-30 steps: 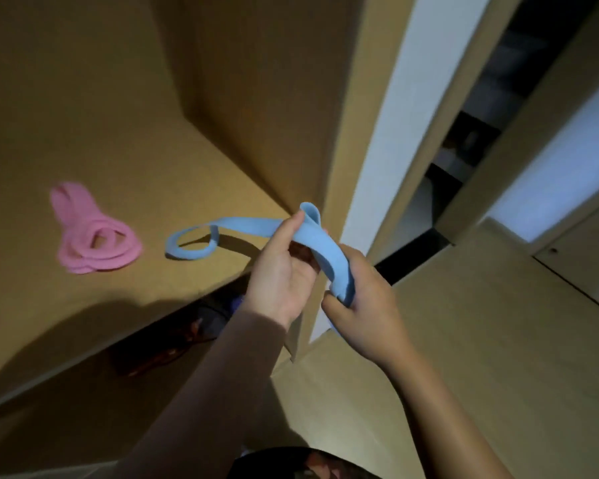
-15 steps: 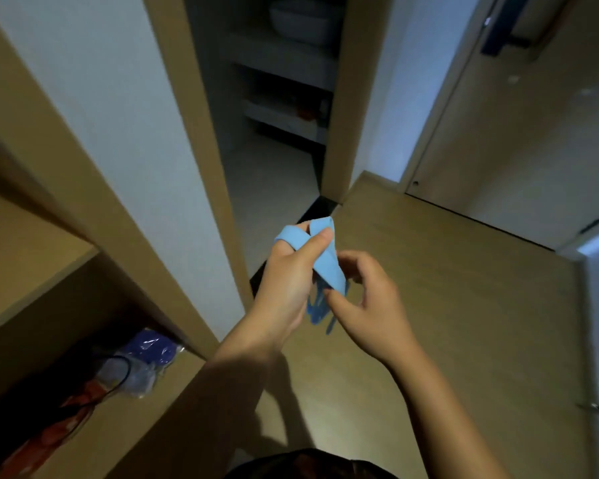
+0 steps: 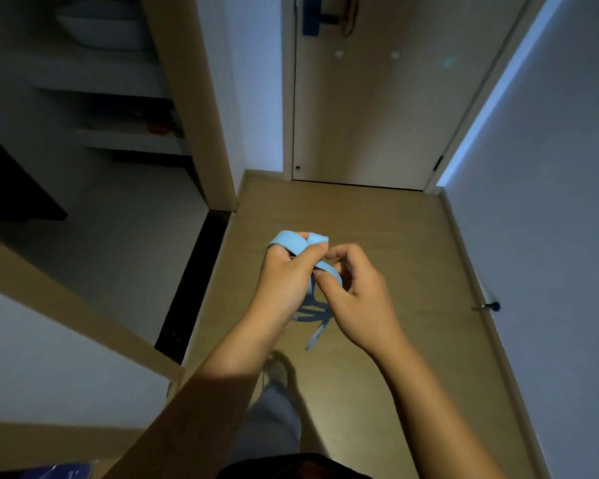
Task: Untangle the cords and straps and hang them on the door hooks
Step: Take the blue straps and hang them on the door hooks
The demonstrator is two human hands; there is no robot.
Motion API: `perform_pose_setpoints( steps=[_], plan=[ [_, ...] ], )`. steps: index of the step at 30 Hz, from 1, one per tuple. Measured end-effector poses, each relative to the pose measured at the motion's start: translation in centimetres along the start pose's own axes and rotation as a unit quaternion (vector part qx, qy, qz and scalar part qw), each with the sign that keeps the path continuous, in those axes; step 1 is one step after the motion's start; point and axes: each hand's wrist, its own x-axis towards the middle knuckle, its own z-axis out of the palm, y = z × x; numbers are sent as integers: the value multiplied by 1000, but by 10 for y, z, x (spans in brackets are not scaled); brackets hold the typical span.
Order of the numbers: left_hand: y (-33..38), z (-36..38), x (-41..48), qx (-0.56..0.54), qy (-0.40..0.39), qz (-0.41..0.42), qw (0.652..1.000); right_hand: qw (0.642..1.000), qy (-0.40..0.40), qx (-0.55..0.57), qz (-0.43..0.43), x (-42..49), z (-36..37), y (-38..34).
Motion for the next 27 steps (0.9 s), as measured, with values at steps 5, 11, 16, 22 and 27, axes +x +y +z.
perform_pose_setpoints(
  steps=[5, 11, 16, 22, 27],
  plan=[
    [7, 28, 69, 44, -83, 17, 995, 993, 69, 85, 35, 64, -11, 4],
    [22, 45, 163, 195, -173, 67, 963, 995, 93, -24, 2, 145, -31, 8],
    [30, 57, 236, 227, -186, 80, 953, 989, 124, -82, -22, 210, -38, 20],
    [30, 78, 297, 257, -193, 108, 941, 970, 216, -113, -15, 277, -66, 41],
    [34, 111, 340, 190, -118, 166, 960, 966, 244, -83, -2, 333, -97, 55]
  ],
)
